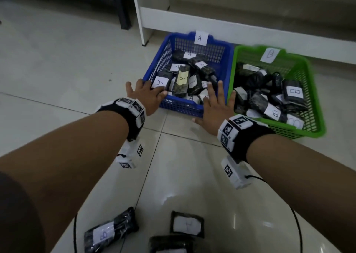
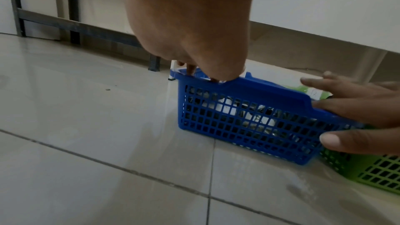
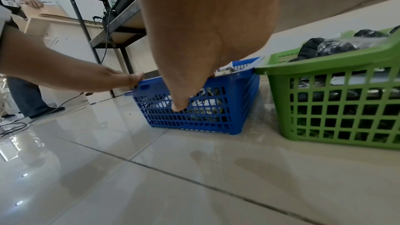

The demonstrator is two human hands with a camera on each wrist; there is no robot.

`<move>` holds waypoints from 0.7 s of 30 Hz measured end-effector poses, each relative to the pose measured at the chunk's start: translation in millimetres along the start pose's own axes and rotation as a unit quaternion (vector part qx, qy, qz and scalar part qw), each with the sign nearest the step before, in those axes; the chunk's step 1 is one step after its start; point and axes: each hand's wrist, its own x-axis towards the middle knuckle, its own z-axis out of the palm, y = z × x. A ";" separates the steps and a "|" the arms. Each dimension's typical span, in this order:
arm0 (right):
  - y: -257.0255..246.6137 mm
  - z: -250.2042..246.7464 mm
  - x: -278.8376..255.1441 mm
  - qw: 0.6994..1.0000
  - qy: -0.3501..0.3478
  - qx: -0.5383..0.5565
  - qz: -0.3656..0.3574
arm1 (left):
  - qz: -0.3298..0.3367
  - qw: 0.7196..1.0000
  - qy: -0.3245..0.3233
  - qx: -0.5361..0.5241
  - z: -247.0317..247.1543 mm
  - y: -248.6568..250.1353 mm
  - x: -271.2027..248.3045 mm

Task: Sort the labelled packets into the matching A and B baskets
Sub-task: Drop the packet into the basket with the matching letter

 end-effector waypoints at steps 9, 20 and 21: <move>0.6 7.0 -46.0 0.993 0.045 0.008 -0.110 | 0.184 0.975 0.102 0.077 -7.3 4.6 -39.7; -48.4 31.5 -156.5 0.920 -0.097 0.006 -0.381 | 0.346 0.900 -0.226 0.140 19.6 -4.0 -169.4; -51.6 32.5 -164.3 0.909 -0.106 -0.010 -0.404 | 0.331 0.892 -0.271 0.145 23.0 -7.1 -178.2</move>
